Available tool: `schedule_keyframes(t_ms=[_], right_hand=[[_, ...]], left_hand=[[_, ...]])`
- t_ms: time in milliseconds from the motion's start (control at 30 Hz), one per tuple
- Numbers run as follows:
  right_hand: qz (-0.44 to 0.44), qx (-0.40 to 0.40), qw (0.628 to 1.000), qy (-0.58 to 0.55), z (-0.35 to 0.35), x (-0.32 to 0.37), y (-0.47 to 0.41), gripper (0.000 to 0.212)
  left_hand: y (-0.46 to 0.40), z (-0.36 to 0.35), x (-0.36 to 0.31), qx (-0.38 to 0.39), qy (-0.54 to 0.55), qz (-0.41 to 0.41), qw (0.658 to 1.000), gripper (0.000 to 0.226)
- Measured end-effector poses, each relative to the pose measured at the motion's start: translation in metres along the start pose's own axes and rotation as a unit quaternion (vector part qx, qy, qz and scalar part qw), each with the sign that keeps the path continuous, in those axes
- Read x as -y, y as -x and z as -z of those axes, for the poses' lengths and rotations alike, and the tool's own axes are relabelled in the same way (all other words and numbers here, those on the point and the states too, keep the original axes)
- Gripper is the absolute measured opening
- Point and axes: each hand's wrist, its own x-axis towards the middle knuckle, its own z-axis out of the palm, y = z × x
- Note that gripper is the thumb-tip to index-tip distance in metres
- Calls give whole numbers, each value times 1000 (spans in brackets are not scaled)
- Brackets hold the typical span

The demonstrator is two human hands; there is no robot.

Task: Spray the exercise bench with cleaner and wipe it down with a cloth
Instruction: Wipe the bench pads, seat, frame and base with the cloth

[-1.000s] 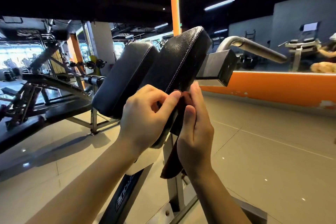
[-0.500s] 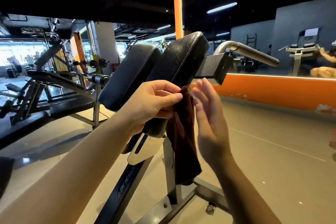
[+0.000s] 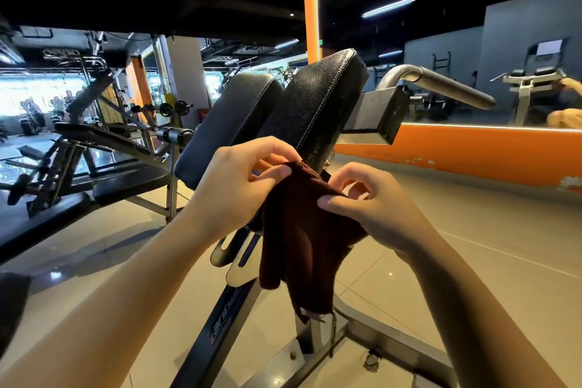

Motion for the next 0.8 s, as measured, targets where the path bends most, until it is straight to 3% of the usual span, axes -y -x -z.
schedule_keyframes(t_ms=[67,133,200,300,433,533,633,800], right_hand=[[16,-65,990,128,-2,3,-11,13],[72,-181,958,212,-12,8,-29,8],[117,-291,927,207,-30,11,-48,2],[169,-381,899,138,-66,-7,-66,17],[175,-345,922,18,-102,-39,-71,45],[191,-320,928,13,-120,-45,-67,58],[217,-315,923,39,-138,-49,-58,61],[221,-326,918,48,-127,-36,-77,57]], left_hand=[[1,-7,10,-71,-32,-24,997,20],[-8,-14,20,-149,-60,-49,986,16],[-23,-20,30,-219,-62,-45,973,19],[-33,-24,44,-249,-3,4,968,28],[-11,-45,73,-177,42,64,981,38],[-4,-59,82,-188,158,109,963,42],[-3,-61,82,-166,209,89,960,52],[-4,-59,91,-59,271,104,955,80]])
